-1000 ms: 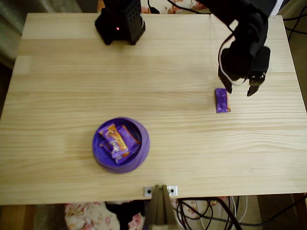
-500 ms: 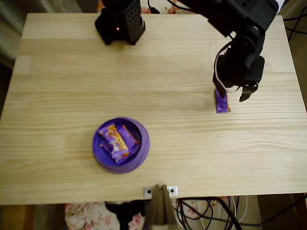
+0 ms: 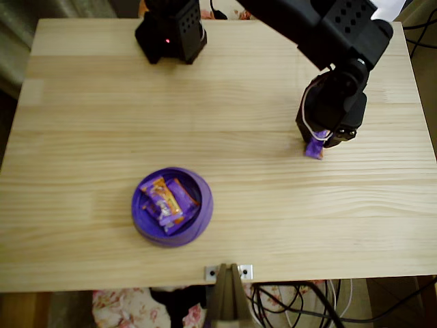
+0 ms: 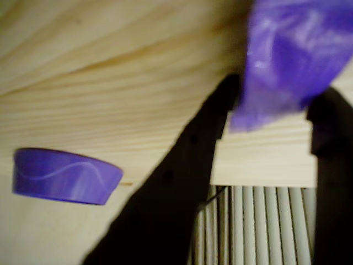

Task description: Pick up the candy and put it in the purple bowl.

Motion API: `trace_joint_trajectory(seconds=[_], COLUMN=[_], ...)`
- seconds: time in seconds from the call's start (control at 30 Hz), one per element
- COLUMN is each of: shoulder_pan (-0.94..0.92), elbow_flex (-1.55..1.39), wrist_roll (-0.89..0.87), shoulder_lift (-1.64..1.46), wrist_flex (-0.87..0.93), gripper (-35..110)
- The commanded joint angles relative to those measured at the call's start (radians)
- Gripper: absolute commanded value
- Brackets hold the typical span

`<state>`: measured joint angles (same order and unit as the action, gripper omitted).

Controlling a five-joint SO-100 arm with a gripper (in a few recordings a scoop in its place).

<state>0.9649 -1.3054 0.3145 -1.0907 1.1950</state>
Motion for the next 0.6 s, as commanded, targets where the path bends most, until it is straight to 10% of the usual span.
trace_joint_trajectory(seconds=[0.0, 0.57], shoulder_pan=[0.018, 0.009], elbow_flex=[0.054, 0.038], wrist_roll=[-0.005, -0.058], shoulder_lift=[-0.032, -0.115], wrist_flex=[0.006, 0.021], gripper=[17, 2])
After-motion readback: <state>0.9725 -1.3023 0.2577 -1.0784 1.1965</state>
